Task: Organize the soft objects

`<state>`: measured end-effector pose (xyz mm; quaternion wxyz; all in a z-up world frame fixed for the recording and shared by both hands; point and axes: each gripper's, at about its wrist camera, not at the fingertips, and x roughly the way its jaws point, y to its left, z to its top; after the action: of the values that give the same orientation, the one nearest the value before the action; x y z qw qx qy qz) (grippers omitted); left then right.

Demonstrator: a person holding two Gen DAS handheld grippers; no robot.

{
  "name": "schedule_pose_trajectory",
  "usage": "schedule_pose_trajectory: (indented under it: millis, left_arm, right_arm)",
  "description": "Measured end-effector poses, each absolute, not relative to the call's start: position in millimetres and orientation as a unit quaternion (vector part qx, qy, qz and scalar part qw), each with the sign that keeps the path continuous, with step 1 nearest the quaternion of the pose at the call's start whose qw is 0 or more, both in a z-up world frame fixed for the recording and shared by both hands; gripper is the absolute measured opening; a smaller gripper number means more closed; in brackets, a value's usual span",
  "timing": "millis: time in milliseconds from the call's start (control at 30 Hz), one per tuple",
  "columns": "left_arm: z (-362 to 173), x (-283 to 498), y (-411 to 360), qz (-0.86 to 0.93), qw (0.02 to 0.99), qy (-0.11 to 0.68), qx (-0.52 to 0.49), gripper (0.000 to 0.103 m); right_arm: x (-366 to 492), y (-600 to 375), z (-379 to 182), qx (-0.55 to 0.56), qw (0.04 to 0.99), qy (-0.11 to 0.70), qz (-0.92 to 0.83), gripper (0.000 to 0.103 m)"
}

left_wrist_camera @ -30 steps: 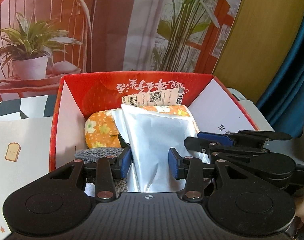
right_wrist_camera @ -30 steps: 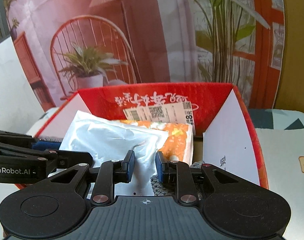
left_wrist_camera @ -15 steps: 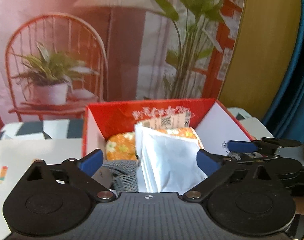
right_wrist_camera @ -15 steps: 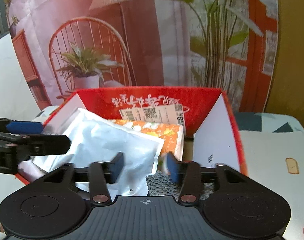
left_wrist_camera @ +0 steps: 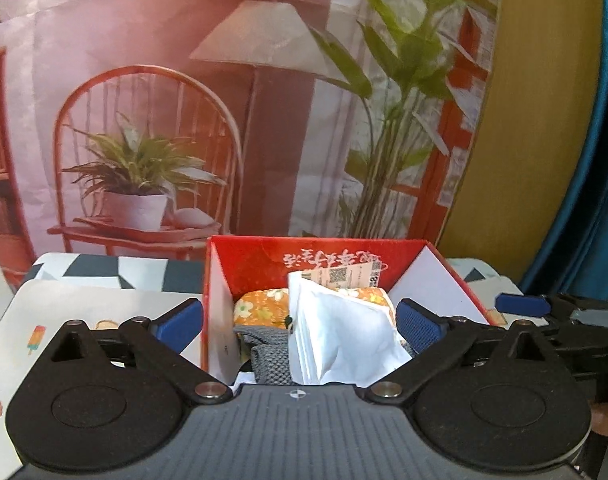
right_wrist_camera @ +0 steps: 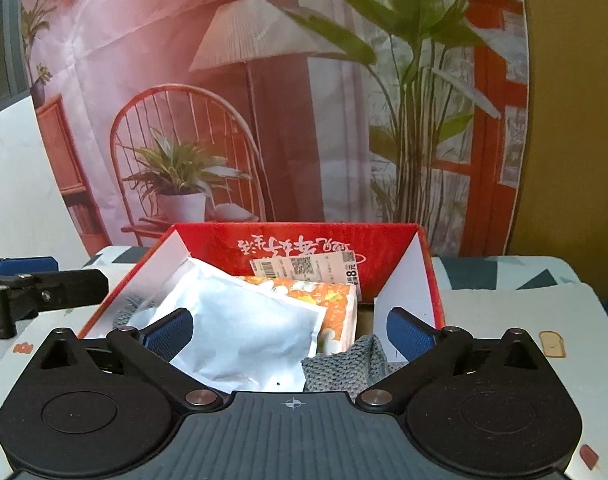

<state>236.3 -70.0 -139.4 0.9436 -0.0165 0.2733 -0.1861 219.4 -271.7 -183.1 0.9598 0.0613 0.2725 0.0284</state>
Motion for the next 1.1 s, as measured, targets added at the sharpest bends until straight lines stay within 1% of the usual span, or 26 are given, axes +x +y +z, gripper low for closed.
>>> schedule_pose_trajectory:
  millis: [100, 333, 600, 867, 1100]
  left_arm:
    - [-135.5, 231.9, -63.4, -0.179, 0.945, 0.271, -0.03, 0.103]
    - [-119.0, 212.8, -54.6, -0.145, 0.957, 0.251, -0.006, 0.103]
    - [-101.7, 185.2, -40.6, -0.127, 0.962, 0.24, -0.019, 0.103]
    - [-84.4, 146.3, -18.4, -0.105, 0.968, 0.225, -0.032, 0.103]
    - [-67.4, 109.0, -7.4, -0.079, 0.975, 0.205, -0.016, 0.103]
  right_arm:
    - [210.5, -269.9, -177.0, 0.059, 0.961, 0.268, 0.027, 0.103]
    - [190.5, -267.6, -161.1, 0.056, 0.965, 0.253, 0.023, 0.103]
    - [161.4, -261.4, -139.8, 0.06, 0.97, 0.234, 0.02, 0.103]
    - [127.6, -250.7, -113.9, 0.056, 0.976, 0.208, 0.02, 0.103]
    - [92.5, -238.7, -97.3, 0.052, 0.98, 0.19, 0.018, 0.103]
